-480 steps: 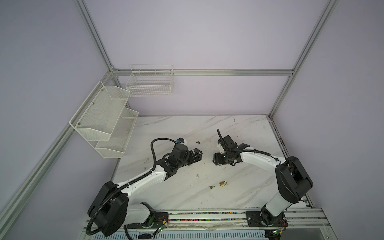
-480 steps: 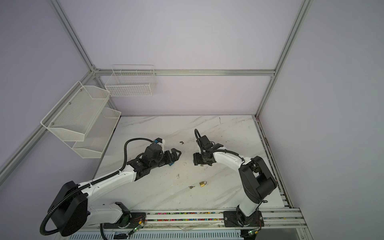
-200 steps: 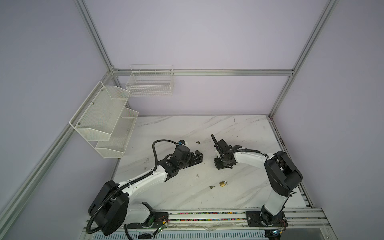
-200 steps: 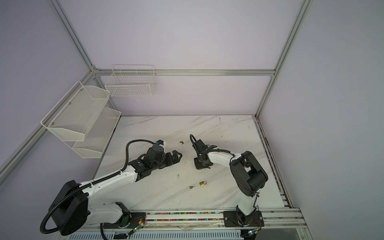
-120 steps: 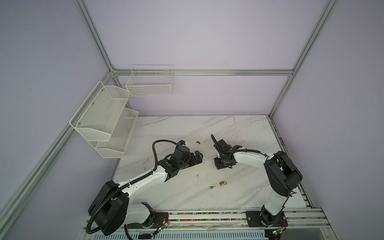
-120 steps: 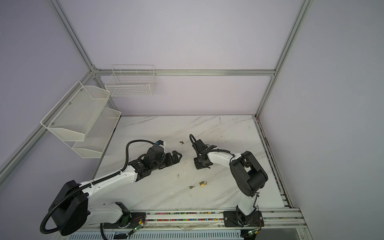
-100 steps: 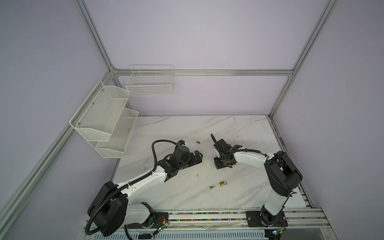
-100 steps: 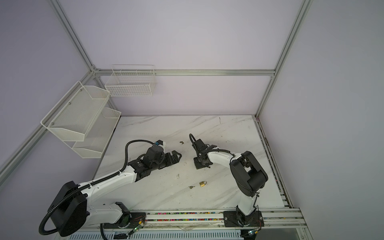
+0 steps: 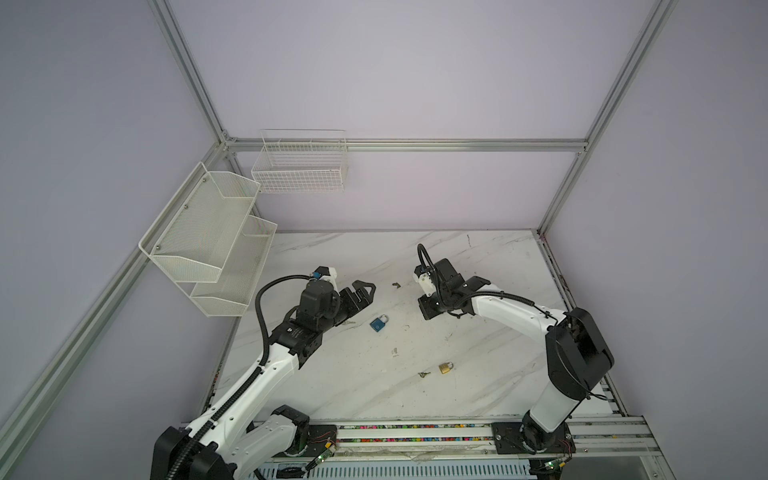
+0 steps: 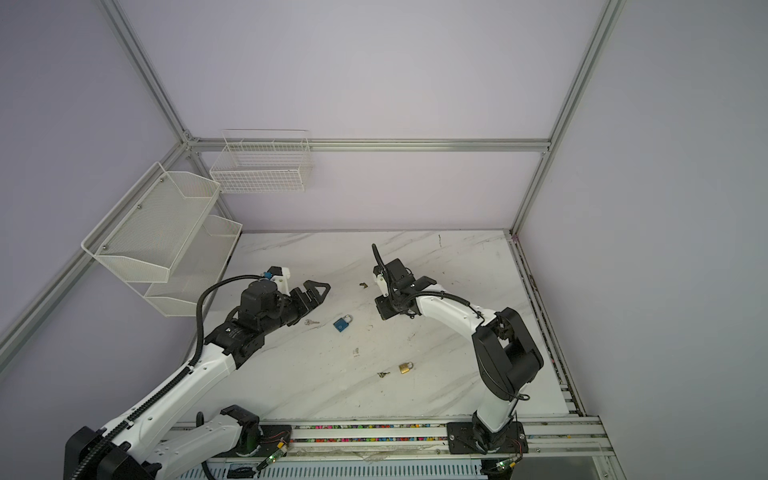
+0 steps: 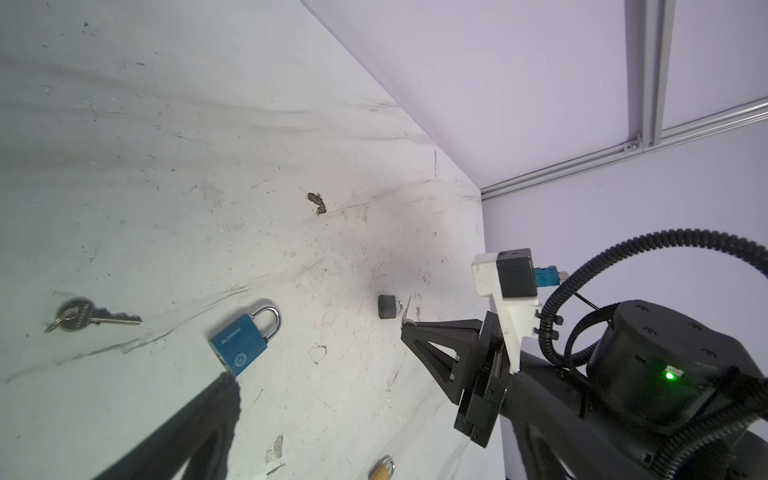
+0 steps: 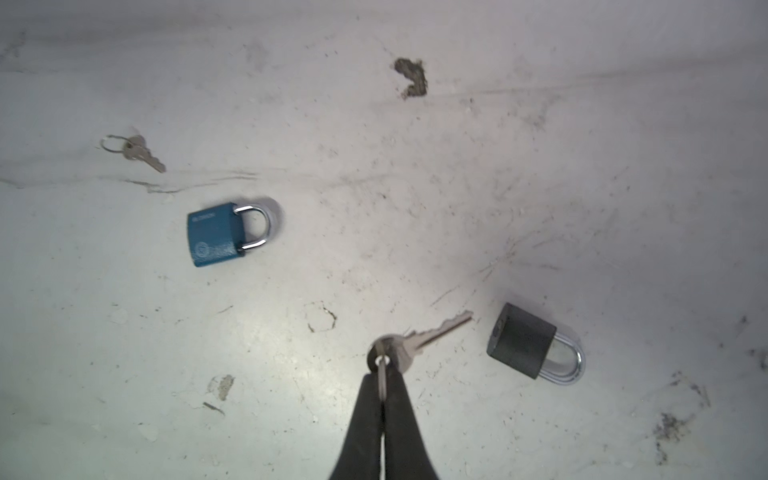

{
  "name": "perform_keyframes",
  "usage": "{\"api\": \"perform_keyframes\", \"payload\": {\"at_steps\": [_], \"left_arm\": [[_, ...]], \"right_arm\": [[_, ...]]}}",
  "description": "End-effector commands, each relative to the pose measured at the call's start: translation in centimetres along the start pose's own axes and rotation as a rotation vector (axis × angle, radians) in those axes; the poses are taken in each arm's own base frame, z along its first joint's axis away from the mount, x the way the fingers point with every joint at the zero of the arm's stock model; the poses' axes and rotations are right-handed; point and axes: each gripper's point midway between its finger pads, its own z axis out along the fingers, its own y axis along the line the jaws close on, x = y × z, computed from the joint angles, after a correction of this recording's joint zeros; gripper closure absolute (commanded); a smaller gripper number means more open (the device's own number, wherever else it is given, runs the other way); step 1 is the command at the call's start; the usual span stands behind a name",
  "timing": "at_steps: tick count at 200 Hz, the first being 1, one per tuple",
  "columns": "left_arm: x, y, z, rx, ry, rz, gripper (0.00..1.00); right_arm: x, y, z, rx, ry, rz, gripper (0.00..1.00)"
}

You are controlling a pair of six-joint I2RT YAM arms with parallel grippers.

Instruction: Unlock with the key

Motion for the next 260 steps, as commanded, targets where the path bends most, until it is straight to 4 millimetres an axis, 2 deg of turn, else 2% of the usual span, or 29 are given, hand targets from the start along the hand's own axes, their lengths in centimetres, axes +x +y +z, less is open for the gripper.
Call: {"api": "perform_keyframes", "payload": {"at_steps": [1, 28, 72, 104, 131, 147, 171, 212, 228, 260], "left_arm": [[0.0, -1.3, -1.1, 0.059, 0.069, -0.038, 0.00], [-0.5, -1.9, -1.2, 0.057, 0.120, -0.024, 0.00], [-0.8, -4.7, -0.6, 0.146, 0.193, -0.026, 0.01], [-1.6, -6.2, 0.2, 0.177, 0.218, -0.015, 0.09], [-2.3, -7.5, 1.0, 0.201, 0.243, 0.016, 0.22], [-2.4, -8.3, 1.3, 0.216, 0.258, 0.026, 0.26], [-2.3, -8.4, 2.5, 0.205, 0.283, 0.031, 0.38], [-2.4, -9.7, 3.8, 0.206, 0.283, 0.077, 0.57], [-2.4, -10.0, 4.0, 0.209, 0.284, 0.090, 0.59], [-2.7, -10.0, 4.4, 0.179, 0.273, 0.108, 0.69]], "right_arm": [[-3.3, 3.0, -1.9, -0.105, -0.097, -0.143, 1.00], [-4.4, 6.5, -3.2, -0.243, -0.146, -0.318, 1.00], [-6.7, 10.2, -6.2, -0.311, -0.342, -0.565, 1.00], [-7.8, 10.9, -6.9, -0.290, -0.398, -0.634, 1.00], [-7.8, 11.4, -6.9, -0.300, -0.395, -0.681, 1.00], [-8.0, 11.4, -7.1, -0.292, -0.396, -0.693, 1.00], [-8.1, 11.5, -7.3, -0.291, -0.401, -0.705, 1.00], [-8.2, 11.7, -7.4, -0.293, -0.399, -0.717, 1.00], [-8.2, 11.7, -7.4, -0.293, -0.398, -0.722, 1.00], [-8.1, 11.9, -7.4, -0.297, -0.397, -0.726, 1.00]]}}
